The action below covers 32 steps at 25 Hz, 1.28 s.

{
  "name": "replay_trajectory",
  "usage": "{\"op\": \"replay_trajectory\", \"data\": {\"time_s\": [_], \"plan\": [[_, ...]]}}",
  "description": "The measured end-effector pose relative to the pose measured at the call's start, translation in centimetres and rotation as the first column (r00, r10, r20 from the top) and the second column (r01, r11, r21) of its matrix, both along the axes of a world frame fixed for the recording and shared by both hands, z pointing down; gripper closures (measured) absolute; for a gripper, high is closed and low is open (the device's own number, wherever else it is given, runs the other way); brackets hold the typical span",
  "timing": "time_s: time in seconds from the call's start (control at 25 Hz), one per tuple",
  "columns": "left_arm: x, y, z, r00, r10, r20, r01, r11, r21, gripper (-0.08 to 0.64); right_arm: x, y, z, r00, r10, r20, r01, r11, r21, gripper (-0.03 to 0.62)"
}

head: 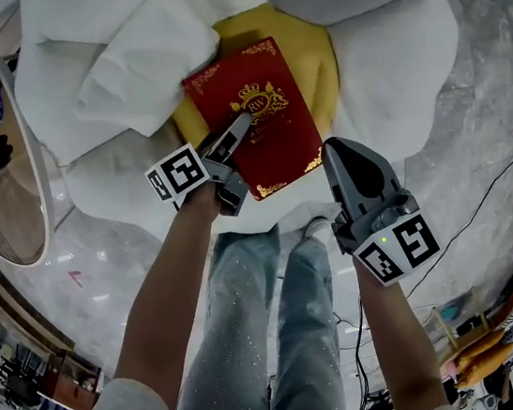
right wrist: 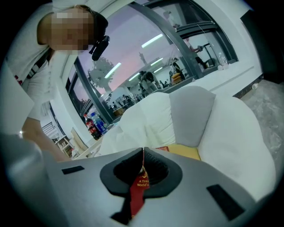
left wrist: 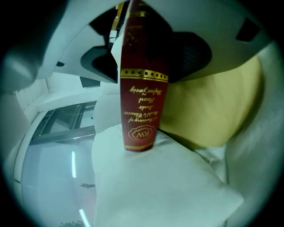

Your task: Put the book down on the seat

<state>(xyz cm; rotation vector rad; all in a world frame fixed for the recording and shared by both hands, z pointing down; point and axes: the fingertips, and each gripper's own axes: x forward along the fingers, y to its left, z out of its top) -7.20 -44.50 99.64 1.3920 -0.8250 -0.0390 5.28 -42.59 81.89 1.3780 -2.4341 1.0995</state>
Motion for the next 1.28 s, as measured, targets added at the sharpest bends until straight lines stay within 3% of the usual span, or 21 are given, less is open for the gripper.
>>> {"op": "replay_trajectory", "data": {"time_s": [0.4, 0.56, 0.6, 0.68, 0.72, 0.88, 1.08, 1.16, 1.28], "plan": [[-4.2, 1.3, -0.8, 0.994, 0.006, 0.107, -0.005, 1.000, -0.009, 0.209, -1.4, 0.5, -1.5, 1.000, -0.026, 0.010, 0.026, 0.999, 0.028, 0.565], [-4.8, 1.8, -1.7, 0.994, -0.001, 0.112, 0.000, 1.000, 0.009, 0.212, -1.5, 0.6, -2.2, 1.000, -0.031, 0.006, 0.031, 0.999, 0.030, 0.565], [-4.9, 1.8, -2.1, 0.993, 0.003, 0.119, -0.006, 1.000, 0.025, 0.231, -1.5, 0.6, -2.4, 0.999, -0.033, 0.002, 0.033, 0.999, 0.032, 0.565], [-5.1, 1.7, -2.6, 0.988, -0.009, 0.152, 0.002, 0.999, 0.051, 0.429, -1.4, 0.6, -2.7, 0.999, -0.037, -0.008, 0.037, 0.999, 0.036, 0.565], [-5.3, 1.7, -2.8, 0.986, -0.020, 0.166, 0.011, 0.998, 0.058, 0.473, -1.4, 0.7, -2.8, 0.999, -0.037, -0.013, 0.037, 0.999, 0.038, 0.565], [-5.2, 1.5, -3.7, 0.981, -0.033, 0.192, 0.016, 0.996, 0.089, 0.535, -0.9, 0.9, -3.6, 0.999, -0.028, -0.028, 0.029, 0.999, 0.044, 0.565], [-5.9, 1.2, -4.8, 0.966, -0.036, 0.256, -0.001, 0.989, 0.146, 0.545, -0.5, 1.8, -3.9, 0.999, -0.020, -0.028, 0.022, 0.998, 0.053, 0.565], [-5.6, 1.0, -6.1, 0.947, 0.020, 0.320, -0.090, 0.974, 0.206, 0.545, -0.6, 2.1, -3.8, 0.999, -0.018, -0.028, 0.019, 0.998, 0.054, 0.565], [-5.1, 0.3, -9.5, 0.915, 0.059, 0.399, -0.205, 0.920, 0.335, 0.545, -0.9, 2.6, -3.9, 1.000, -0.012, -0.028, 0.013, 0.998, 0.054, 0.565]]}}
